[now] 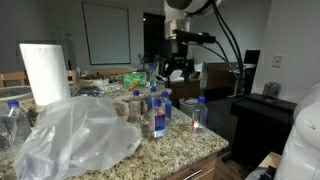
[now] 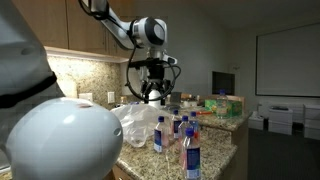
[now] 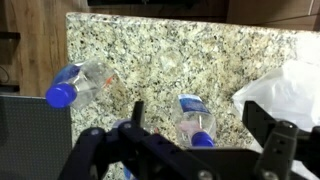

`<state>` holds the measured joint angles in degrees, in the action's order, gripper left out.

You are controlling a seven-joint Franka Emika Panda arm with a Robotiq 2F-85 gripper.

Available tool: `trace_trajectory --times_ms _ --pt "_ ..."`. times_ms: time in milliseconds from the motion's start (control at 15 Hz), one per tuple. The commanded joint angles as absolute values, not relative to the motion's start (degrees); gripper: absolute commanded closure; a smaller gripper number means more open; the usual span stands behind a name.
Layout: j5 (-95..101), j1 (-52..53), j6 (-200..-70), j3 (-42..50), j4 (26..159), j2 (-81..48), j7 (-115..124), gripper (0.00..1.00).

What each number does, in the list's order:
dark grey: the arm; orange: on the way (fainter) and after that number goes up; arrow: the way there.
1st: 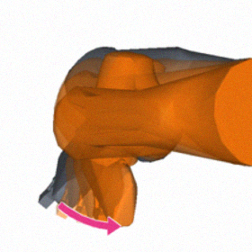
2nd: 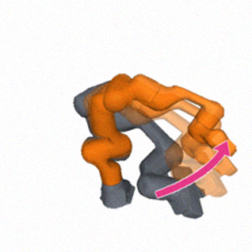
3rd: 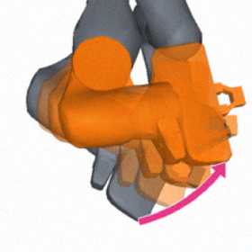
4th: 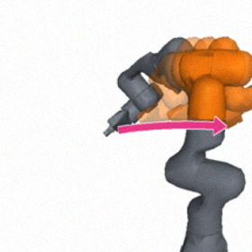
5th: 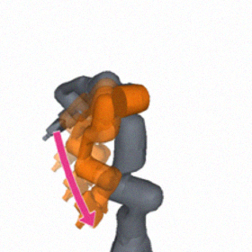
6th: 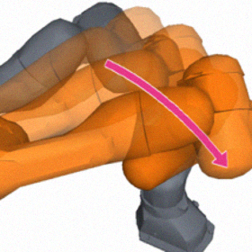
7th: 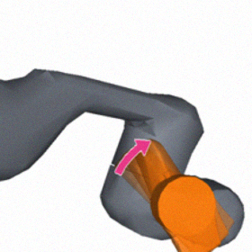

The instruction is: Pick up the bottles from the counter and put them in the plastic bag

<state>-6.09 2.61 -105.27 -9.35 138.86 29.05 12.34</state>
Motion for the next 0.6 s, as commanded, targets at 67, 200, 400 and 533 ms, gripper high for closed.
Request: trace_trajectory --times_ms 67,200,400,533 --pt "-4.9 2.9 -118.3 -14.1 141.8 26.3 24.1 0.0" --pt "-3.2 2.2 -120.9 -15.0 141.8 24.7 27.4 0.0" --pt "-4.5 3.9 -118.8 -13.6 141.4 25.2 24.6 0.0" --pt "-4.5 3.8 -118.8 -13.5 141.3 25.2 24.6 0.0"
